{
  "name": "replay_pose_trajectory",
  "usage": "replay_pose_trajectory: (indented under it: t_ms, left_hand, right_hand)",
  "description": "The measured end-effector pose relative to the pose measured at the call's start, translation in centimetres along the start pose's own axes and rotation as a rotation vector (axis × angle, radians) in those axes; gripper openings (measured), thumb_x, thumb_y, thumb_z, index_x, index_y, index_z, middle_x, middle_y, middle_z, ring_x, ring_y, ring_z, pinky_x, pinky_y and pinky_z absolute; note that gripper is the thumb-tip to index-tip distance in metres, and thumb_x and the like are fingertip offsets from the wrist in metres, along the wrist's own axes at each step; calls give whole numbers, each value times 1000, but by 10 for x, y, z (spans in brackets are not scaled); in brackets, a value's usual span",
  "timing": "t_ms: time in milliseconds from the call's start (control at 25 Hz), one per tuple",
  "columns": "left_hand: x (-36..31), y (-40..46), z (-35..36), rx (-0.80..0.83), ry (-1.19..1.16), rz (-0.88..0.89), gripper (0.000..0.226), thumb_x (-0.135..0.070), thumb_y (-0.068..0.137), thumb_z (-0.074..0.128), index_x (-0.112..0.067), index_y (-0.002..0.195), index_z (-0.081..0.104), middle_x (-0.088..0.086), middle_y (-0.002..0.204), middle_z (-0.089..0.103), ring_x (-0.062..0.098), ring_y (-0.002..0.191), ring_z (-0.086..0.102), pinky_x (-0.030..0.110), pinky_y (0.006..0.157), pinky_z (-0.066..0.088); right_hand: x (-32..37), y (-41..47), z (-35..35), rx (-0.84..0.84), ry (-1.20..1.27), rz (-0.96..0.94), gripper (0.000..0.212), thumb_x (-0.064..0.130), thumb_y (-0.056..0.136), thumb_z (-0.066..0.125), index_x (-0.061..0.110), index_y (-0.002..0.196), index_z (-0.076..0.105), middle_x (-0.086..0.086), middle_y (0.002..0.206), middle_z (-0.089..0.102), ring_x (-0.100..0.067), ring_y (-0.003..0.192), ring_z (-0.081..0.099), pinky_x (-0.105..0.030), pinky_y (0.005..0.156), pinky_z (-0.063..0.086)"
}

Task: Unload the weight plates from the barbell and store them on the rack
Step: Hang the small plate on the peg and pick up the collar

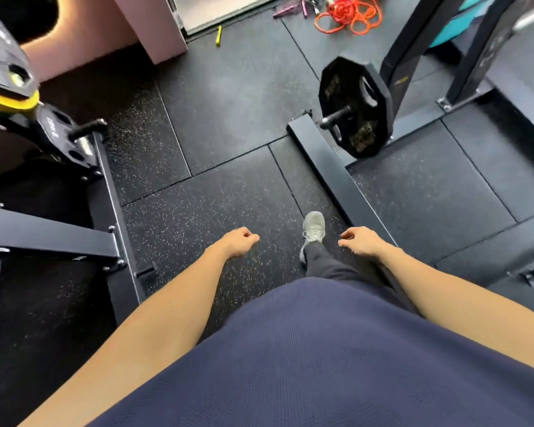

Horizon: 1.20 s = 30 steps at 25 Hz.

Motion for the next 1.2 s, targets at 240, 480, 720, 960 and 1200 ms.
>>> replay_pose_trajectory:
  t_ms: [240, 480, 720, 960, 1200]
  left_hand:
    - [-49, 78, -102, -64, -104, -83, 37, -48, 99, 39, -19, 118, 52, 3, 113, 58, 20, 91, 55, 34, 75, 40]
    - [-70, 126, -196, -134, -216, -131, 35, -51, 96, 42, -23, 113, 54, 4, 119, 58, 23, 104, 55, 35, 84, 41]
    - [-54, 189, -269, -142, -309, -187, 37, -48, 95, 46, -21, 117, 56, 4, 128, 59, 19, 99, 51, 30, 82, 36]
    - [-20, 288, -411, -91, -301, -208, 33, -49, 95, 44, -22, 111, 55, 4, 116, 62, 22, 93, 55, 30, 74, 36]
    - [-8, 337, -559, -76, -296, -182, 39, -50, 95, 43, -20, 118, 54, 1, 105, 57, 22, 93, 55, 32, 75, 37]
  right_hand:
    - [76, 123, -121, 48, -163, -118, 39, 27, 92, 58, 7, 126, 59, -11, 132, 59, -27, 122, 54, -31, 100, 40]
    - [166, 217, -207, 92, -285, -212, 36, 26, 91, 59, 5, 119, 63, -13, 126, 62, -28, 118, 56, -32, 99, 44]
    - [250, 305, -233, 178, -413, -259, 36, 27, 92, 56, -2, 110, 65, -20, 117, 66, -32, 110, 60, -36, 94, 47]
    - [369, 413, -258, 201, -417, -194, 38, 26, 91, 54, -6, 109, 63, -23, 117, 64, -35, 112, 59, -41, 96, 46]
    - [493, 477, -315, 142, -367, -134, 36, 24, 89, 55, -7, 105, 65, -23, 113, 66, -35, 108, 61, -39, 92, 48]
Point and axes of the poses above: each hand's wrist, its own y-axis towards the middle knuckle, its own z-axis out of the palm, x = y × z, the point moved 5 cm from there along y, towards the middle knuckle
